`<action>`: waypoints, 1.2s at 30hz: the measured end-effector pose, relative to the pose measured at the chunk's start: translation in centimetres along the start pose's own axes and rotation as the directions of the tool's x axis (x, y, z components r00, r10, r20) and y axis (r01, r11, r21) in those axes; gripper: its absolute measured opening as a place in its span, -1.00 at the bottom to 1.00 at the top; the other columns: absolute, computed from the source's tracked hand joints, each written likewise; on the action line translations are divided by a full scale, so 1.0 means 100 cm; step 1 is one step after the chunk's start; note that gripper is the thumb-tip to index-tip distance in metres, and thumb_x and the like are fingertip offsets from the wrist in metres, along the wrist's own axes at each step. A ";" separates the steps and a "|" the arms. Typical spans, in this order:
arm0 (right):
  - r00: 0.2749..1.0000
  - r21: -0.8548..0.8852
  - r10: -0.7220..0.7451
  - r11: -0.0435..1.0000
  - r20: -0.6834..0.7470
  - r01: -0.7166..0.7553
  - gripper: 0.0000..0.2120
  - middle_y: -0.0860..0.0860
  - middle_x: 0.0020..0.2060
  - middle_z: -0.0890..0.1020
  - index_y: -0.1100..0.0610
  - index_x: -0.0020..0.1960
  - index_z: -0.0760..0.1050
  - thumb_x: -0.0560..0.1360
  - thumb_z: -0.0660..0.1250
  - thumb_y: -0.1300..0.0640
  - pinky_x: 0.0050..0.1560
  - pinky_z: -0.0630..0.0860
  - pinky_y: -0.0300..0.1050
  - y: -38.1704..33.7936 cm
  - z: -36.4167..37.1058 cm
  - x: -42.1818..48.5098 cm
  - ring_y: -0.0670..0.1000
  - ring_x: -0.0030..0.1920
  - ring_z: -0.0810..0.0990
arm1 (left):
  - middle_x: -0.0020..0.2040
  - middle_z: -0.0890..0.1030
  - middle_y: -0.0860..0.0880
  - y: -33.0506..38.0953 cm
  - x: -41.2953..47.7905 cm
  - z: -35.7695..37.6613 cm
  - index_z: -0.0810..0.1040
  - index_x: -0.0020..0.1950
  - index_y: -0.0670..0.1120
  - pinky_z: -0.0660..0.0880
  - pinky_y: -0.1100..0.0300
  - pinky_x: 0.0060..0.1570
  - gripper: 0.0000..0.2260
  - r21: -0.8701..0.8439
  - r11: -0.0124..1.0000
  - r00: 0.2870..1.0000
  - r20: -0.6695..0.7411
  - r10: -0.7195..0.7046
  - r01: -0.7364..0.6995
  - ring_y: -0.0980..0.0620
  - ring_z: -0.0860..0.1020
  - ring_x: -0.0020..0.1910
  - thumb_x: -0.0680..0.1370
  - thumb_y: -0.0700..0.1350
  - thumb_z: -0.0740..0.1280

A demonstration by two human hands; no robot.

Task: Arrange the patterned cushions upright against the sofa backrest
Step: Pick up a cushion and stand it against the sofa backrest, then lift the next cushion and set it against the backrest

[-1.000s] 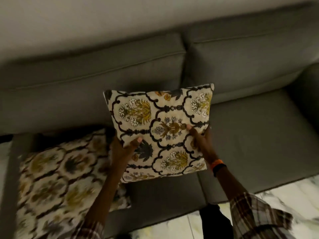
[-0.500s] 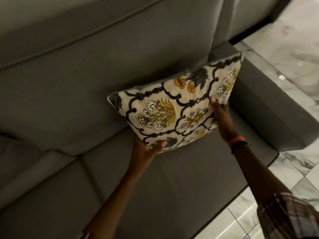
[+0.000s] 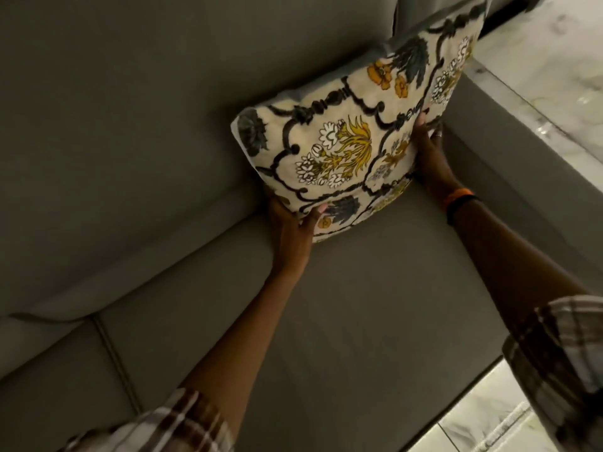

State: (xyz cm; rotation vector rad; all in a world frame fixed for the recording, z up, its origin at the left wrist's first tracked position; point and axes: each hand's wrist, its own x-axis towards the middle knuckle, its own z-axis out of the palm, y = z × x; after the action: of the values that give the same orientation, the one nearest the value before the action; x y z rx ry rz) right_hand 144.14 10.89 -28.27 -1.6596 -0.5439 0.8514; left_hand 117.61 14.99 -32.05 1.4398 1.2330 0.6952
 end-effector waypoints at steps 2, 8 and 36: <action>0.990 -0.006 0.004 1.000 -0.144 -0.005 -0.07 0.09 0.67 0.30 -0.01 0.76 -0.04 0.60 0.28 -0.39 0.64 0.34 0.28 0.009 0.016 -0.023 0.12 0.62 0.38 | 0.63 0.19 -0.16 0.003 -0.005 -0.007 -0.07 0.67 -0.04 0.28 -0.11 0.58 0.16 0.052 0.999 1.000 0.022 0.017 -0.018 -0.14 0.23 0.61 0.32 0.49 0.42; 0.876 -0.340 -0.061 0.933 -0.479 -0.120 -0.12 0.14 0.69 0.24 0.04 0.73 0.14 0.58 0.22 -0.42 0.68 0.17 0.28 0.057 0.109 -0.172 0.18 0.67 0.24 | 0.66 0.13 -0.19 -0.025 -0.067 -0.080 -0.08 0.68 -0.08 0.26 -0.21 0.55 -0.07 0.449 0.887 0.994 0.025 0.111 -0.110 -0.20 0.16 0.63 0.54 0.27 0.36; 0.763 -0.463 0.206 0.876 0.612 0.135 -0.03 0.09 0.65 0.36 0.00 0.72 0.16 0.51 0.38 -0.47 0.59 0.39 0.28 0.081 0.797 -0.769 0.20 0.61 0.37 | 0.65 0.11 -0.24 -0.258 -0.477 -0.930 0.08 0.65 -0.04 0.09 -0.38 0.55 -0.25 0.408 0.601 0.629 -0.748 -0.211 0.687 -0.31 0.11 0.63 0.59 0.35 0.14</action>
State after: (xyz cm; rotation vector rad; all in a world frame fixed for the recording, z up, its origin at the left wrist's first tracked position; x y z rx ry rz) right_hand 33.49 2.39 -25.01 -1.7952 -1.3052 1.4262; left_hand 11.47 -0.42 -22.46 1.3126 2.5359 0.3373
